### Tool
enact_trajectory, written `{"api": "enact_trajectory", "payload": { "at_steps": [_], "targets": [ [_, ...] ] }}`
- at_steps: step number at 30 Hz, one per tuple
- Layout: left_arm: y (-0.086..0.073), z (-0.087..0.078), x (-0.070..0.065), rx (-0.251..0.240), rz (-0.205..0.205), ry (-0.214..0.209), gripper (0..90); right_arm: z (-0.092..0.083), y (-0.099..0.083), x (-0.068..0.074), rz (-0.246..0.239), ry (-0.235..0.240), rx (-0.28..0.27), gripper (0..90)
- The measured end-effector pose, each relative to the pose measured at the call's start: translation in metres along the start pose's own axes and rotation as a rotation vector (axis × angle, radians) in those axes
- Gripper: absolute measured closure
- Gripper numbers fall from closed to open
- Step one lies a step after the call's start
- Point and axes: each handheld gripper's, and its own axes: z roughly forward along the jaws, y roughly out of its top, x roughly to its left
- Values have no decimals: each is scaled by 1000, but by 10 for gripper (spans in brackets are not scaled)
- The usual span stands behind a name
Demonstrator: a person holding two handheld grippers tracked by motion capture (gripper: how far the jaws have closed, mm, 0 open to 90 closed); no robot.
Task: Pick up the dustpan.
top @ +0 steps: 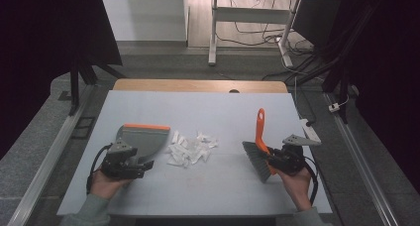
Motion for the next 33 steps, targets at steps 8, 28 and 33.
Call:
{"api": "enact_trajectory", "payload": {
  "at_steps": [8,28,33],
  "targets": [
    [0,-1,1,1,0,1,197,0,0,1,-9,-4,-1,707],
    [2,-2,-3,9,12,-5,194,0,0,3,-23,-16,0,706],
    [6,-3,-5,18,20,-3,191,-1,0,3,-28,-22,0,706]
  ]
}}
